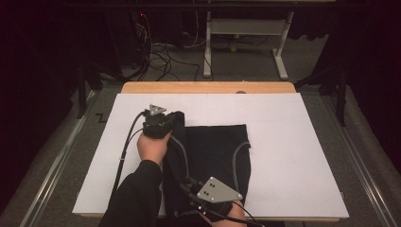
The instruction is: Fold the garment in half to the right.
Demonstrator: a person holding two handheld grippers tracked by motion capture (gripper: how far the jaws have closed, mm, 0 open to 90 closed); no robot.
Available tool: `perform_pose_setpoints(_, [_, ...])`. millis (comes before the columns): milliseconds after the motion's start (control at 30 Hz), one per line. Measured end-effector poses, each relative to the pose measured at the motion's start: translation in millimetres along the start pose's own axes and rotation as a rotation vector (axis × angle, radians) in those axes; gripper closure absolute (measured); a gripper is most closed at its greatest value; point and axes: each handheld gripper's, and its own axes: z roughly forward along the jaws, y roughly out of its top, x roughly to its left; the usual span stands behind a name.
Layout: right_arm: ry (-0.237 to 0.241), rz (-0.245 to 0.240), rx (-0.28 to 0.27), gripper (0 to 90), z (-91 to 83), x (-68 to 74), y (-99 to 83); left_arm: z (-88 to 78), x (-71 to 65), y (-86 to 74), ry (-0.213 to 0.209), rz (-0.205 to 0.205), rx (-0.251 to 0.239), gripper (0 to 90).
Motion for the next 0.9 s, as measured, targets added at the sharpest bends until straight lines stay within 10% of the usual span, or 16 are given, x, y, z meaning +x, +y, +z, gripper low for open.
perform_pose_setpoints(900, [-0.114,0.036,0.053,72.7,-52.4,-32.2,-41.1,34.9,-78.5,20.2,-0.042,0.091,0.030,75.8])
